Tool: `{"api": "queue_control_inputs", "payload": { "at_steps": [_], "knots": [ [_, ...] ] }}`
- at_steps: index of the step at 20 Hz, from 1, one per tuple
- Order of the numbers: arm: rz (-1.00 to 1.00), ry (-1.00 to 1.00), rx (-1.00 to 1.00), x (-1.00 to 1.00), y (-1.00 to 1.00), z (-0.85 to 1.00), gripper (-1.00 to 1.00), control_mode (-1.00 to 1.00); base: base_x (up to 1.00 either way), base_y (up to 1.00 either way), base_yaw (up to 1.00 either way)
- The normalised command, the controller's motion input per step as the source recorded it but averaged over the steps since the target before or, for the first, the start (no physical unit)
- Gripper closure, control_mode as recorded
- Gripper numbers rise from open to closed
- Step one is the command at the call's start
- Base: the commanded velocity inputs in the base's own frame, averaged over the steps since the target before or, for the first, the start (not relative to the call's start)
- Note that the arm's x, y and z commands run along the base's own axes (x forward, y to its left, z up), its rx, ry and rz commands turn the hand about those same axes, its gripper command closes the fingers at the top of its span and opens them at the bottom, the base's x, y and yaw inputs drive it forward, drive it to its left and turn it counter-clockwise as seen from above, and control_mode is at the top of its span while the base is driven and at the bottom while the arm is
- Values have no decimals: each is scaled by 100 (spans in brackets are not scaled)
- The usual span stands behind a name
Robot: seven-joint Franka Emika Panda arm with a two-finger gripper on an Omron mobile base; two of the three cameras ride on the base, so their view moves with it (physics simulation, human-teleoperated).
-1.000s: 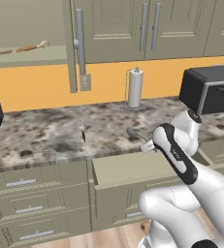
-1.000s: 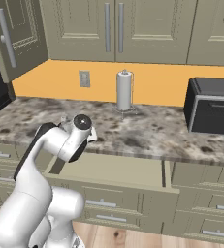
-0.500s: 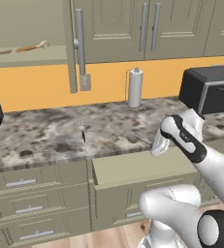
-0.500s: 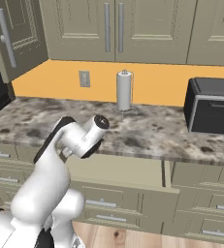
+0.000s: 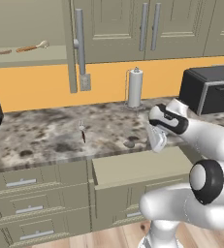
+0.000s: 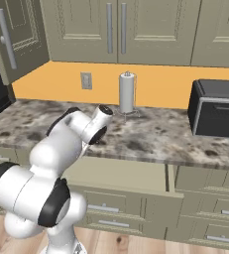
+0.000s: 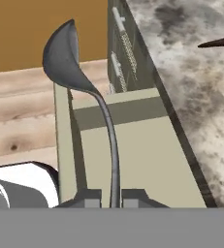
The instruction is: Organize the utensils by type. Pick up the wooden spoons from the counter and place them in the open cabinet. Then pick up the metallic utensils from the counter and place them in the open drawer.
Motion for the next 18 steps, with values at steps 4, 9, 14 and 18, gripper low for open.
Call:
{"api": "queue_control_inputs", "payload": {
  "at_steps": [4,9,14,18],
  "knots": [
    [6,-5,-25,0,15,-51,100,-100,0,0,0],
    [1,-8,-18,-4,19,-45,100,-100,0,0,0],
    [0,-8,-6,-9,12,-33,100,-100,0,0,0],
    [0,0,-1,0,4,-36,100,-100,0,0,0]
  ]
}}
